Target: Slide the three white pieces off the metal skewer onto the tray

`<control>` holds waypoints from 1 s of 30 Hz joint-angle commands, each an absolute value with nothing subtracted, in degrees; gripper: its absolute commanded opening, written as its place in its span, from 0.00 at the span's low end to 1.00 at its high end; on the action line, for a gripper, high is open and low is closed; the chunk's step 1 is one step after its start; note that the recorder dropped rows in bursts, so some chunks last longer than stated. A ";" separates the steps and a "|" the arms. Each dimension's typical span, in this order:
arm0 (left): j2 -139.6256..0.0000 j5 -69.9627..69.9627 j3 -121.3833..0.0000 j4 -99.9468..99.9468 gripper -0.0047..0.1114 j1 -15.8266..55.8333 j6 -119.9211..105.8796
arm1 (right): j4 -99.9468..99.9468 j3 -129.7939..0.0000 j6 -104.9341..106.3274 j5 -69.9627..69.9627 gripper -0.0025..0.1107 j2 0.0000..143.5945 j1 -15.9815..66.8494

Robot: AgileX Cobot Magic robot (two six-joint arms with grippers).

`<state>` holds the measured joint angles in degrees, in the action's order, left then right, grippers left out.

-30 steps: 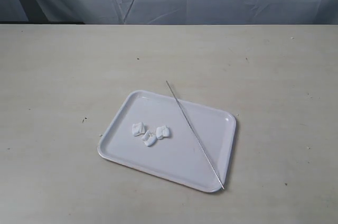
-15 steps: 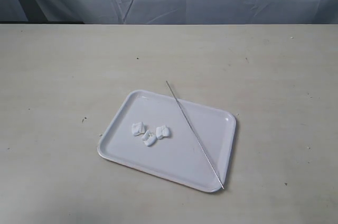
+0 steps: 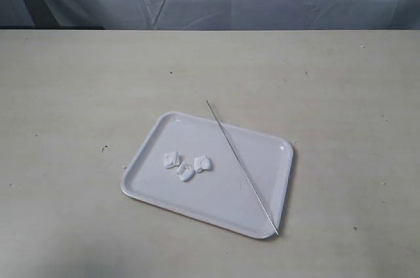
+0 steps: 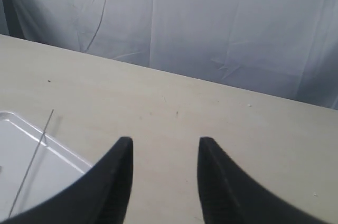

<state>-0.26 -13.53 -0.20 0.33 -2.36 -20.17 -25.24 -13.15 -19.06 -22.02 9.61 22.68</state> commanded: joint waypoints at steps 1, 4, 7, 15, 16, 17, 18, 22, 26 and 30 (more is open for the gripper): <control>0.00 -5.66 0.00 3.32 0.50 -1.91 -20.05 | -25.09 -6.69 -19.28 -12.65 0.37 9.48 17.05; 0.00 -5.35 0.00 3.32 0.50 -0.37 -20.05 | -23.44 -3.80 -19.28 -7.36 0.37 9.48 14.03; 0.00 -5.35 0.00 3.32 0.50 2.78 -20.05 | -23.29 -2.09 -19.28 -5.42 0.37 9.48 11.09; 0.00 -9.41 0.00 -7.79 0.50 4.00 -19.27 | -21.20 -1.51 -20.03 -7.20 0.37 9.48 8.53; 0.00 -9.96 0.00 -7.33 0.50 3.87 -18.33 | -19.98 -1.51 -20.17 -7.20 0.37 9.48 8.53; 0.00 -11.16 0.00 -5.68 0.50 3.58 -15.26 | -18.90 -1.51 -20.17 -7.20 0.37 9.48 8.53; 0.00 -12.53 0.00 -4.35 0.50 3.13 -12.28 | -17.82 -1.51 -20.17 -7.20 0.37 9.15 8.42; 0.00 -13.16 0.00 -2.35 0.50 1.54 -5.89 | -14.52 -1.51 -20.28 -11.29 0.37 4.10 7.75; 0.00 -13.16 0.00 -2.30 0.50 0.55 -6.40 | -14.52 -1.40 -20.28 -15.19 0.37 0.26 7.48; 0.00 -13.16 0.00 -2.30 0.50 0.55 -6.40 | -12.04 -1.40 -20.28 -15.44 0.37 0.00 7.20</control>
<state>-0.26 -13.11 -0.20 -2.67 0.74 -6.93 -13.96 -1.82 -20.28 -14.79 0.52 7.60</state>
